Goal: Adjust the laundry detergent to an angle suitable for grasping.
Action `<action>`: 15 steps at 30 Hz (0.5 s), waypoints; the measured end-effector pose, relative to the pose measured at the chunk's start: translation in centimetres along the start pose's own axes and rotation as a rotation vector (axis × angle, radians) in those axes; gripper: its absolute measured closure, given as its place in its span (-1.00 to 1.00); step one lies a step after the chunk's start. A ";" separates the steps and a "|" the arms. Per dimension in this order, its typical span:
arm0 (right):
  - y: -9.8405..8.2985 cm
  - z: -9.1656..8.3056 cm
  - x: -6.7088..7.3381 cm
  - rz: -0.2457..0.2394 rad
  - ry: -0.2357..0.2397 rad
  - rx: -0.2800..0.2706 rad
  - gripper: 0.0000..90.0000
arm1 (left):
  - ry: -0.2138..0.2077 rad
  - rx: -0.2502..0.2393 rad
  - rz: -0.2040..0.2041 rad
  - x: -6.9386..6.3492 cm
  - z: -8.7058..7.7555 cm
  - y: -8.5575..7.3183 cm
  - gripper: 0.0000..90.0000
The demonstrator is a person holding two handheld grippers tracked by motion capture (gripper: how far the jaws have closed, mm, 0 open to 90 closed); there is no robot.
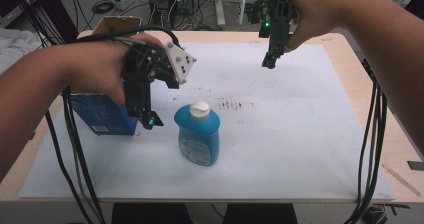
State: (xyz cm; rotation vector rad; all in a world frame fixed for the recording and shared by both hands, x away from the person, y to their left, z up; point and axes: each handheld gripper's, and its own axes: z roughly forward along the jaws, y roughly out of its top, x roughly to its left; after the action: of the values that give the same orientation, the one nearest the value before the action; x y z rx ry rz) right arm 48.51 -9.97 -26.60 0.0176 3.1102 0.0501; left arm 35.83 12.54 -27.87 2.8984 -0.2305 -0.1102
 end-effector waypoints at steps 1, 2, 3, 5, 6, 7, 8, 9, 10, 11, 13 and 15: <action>0.0 0.0 0.1 -0.001 0.000 0.001 -0.97 | 0.002 0.013 -0.002 0.1 -0.2 -0.1 -0.87; 0.0 0.0 0.1 -0.003 0.001 0.003 -0.97 | 0.004 0.024 -0.009 0.1 -0.4 -0.1 -0.88; 0.0 0.0 0.1 -0.001 0.000 0.001 -0.97 | 0.006 0.034 -0.017 0.1 -0.5 -0.2 -0.88; -0.1 -0.1 0.1 0.002 0.000 0.001 -0.97 | 0.016 0.059 -0.032 0.3 -0.7 -0.4 -0.96; -0.1 -0.2 0.2 0.002 -0.001 0.000 -0.97 | 0.016 0.070 -0.040 0.4 -0.9 -0.6 -0.96; -0.2 -0.2 0.2 0.005 -0.001 -0.002 -0.97 | 0.014 0.079 -0.050 0.4 -1.0 -0.7 -0.96; -0.2 -0.3 0.2 0.006 -0.001 -0.002 -0.97 | 0.013 0.089 -0.059 0.5 -1.1 -0.8 -0.96; -0.2 -0.3 0.2 0.003 -0.001 -0.004 -0.97 | 0.016 0.100 -0.065 0.6 -1.3 -0.8 -0.96; -0.2 -0.3 0.2 0.003 -0.001 -0.004 -0.97 | 0.016 0.100 -0.065 0.6 -1.3 -0.8 -0.96; -0.3 -0.3 0.2 0.002 -0.003 -0.006 -0.97 | 0.021 0.112 -0.079 0.7 -1.5 -0.9 -0.96; -0.4 -0.3 0.3 0.003 0.001 -0.006 -0.97 | 0.027 0.133 -0.089 0.9 -1.6 -1.0 -0.96; -0.5 -0.2 0.3 0.001 0.003 -0.004 -0.97 | 0.029 0.159 -0.105 1.1 -1.7 -1.0 -0.96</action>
State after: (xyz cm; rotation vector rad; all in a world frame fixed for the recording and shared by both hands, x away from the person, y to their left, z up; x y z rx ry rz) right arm 48.15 -10.44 -26.44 0.0193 3.1126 0.0564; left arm 37.19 13.71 -26.51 3.0683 -0.0849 -0.0698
